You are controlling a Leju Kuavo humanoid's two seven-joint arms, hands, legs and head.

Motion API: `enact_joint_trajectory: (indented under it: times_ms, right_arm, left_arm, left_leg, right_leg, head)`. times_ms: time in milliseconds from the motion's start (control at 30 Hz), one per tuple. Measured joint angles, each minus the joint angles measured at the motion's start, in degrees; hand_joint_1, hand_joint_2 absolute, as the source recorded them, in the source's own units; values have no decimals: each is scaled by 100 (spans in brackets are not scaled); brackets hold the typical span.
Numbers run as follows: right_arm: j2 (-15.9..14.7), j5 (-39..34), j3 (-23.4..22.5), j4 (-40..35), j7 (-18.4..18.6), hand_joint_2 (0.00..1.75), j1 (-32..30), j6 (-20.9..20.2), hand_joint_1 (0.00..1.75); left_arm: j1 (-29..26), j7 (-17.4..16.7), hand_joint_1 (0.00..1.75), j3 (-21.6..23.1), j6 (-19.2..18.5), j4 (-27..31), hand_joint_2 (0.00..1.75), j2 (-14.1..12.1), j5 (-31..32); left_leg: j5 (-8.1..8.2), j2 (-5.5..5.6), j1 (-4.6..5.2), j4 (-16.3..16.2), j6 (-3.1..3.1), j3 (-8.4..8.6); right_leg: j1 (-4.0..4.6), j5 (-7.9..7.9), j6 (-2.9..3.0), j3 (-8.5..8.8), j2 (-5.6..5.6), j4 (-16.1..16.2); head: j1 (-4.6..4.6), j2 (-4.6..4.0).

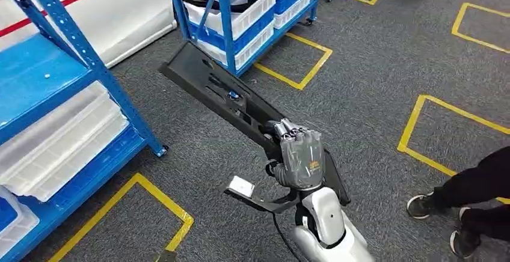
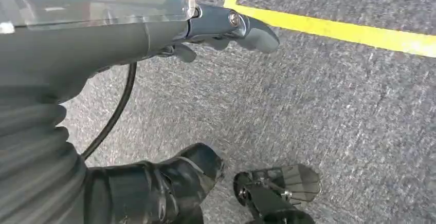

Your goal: Take the parts from the cabinet and place them on the table.

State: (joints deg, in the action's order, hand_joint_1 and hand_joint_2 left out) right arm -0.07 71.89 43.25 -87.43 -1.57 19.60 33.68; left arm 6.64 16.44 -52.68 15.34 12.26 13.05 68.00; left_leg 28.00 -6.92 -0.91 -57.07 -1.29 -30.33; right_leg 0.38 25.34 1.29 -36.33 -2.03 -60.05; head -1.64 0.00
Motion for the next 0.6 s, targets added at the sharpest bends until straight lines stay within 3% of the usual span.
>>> enact_joint_trajectory:
  times_ms: [33,67,100,167,200,233,267,300,333,367,400,500,533,567,600]
  right_arm:
    - [-4,0,0,0,-4,175,-2,0,175]
    - [-4,-2,0,-2,-2,175,5,0,175]
    - [-2,-2,0,-2,-2,175,15,0,175]
    - [-2,-4,2,-7,-11,175,9,0,175]
    - [-2,-4,2,-7,-11,175,-1,0,175]
    - [-2,-9,2,-7,-11,175,-7,0,175]
    - [-2,-11,2,-7,-11,175,-10,0,175]
    - [-2,-20,2,-9,-11,175,-10,0,175]
    - [-2,-26,2,-11,-11,175,-9,0,175]
    - [-2,-35,2,-13,-11,175,-8,0,175]
    - [-2,-42,2,-13,-11,175,3,-2,175]
    - [2,-55,2,-15,-11,175,-25,-2,175]
    - [2,-55,0,-20,-11,175,-29,-2,175]
    - [-7,-57,0,-22,-11,175,-30,0,175]
    - [-11,-57,0,-22,-11,175,-17,-2,175]
  left_arm:
    - [6,0,0,0,-2,0,175,0,2]
    - [8,4,0,0,-2,0,175,0,2]
    - [6,4,0,0,-4,0,175,0,2]
    - [-13,4,0,0,-18,0,175,0,2]
    - [-23,4,0,0,-18,0,175,0,0]
    - [-32,4,0,0,-20,0,175,0,-2]
    - [-33,4,0,0,-22,0,175,0,-4]
    - [-26,4,0,0,-26,0,175,0,-4]
    - [-22,4,0,0,-26,0,175,0,-4]
    - [-32,4,0,0,-26,0,175,-22,-7]
    - [-32,2,0,0,-28,0,175,-28,-7]
    - [18,0,0,0,-31,0,175,-28,-7]
    - [12,-2,0,0,-31,0,175,-26,-13]
    - [13,0,0,0,-31,0,175,-24,-7]
    - [13,0,0,0,-31,0,175,-24,-4]
  left_leg:
    - [80,69,-26,-68,-41,-40]
    - [239,348,-28,-302,-45,-126]
    - [441,498,-28,-660,-39,-293]
    - [816,630,-23,-1602,-32,-763]
    - [835,639,-19,-1857,-17,-917]
    - [718,641,-18,-1842,5,-947]
    - [499,649,-14,-1584,34,-862]
    - [177,701,1,-1080,79,-661]
    - [-149,863,22,-488,139,-418]
    - [-162,1149,16,-257,198,-323]
    - [-174,1181,8,-154,206,-292]
    - [-147,1030,58,-62,225,-234]
    - [-211,940,-26,56,256,-176]
    - [-227,868,2,114,274,-130]
    - [-229,803,11,123,298,-119]
  right_leg:
    - [-74,-40,63,37,64,67]
    - [-69,-45,83,37,122,71]
    - [-64,-49,106,33,161,70]
    - [-35,-41,130,40,305,69]
    - [-17,-38,135,46,383,65]
    - [-5,-36,138,57,470,60]
    - [7,-34,141,68,556,53]
    - [15,-32,141,89,654,51]
    - [17,-25,139,114,740,51]
    - [0,-24,134,102,784,50]
    - [3,-30,114,72,860,25]
    - [-74,-91,-21,17,1046,82]
    - [-44,-66,-40,20,995,62]
    - [-10,36,-58,-24,613,-67]
    - [-18,235,-86,-173,400,-370]
  head:
    - [0,0]
    - [-2,0]
    - [0,0]
    - [0,0]
    - [0,0]
    - [0,0]
    - [0,0]
    - [2,0]
    - [0,0]
    - [-9,0]
    - [-2,0]
    - [15,0]
    - [13,0]
    - [6,0]
    - [-4,0]
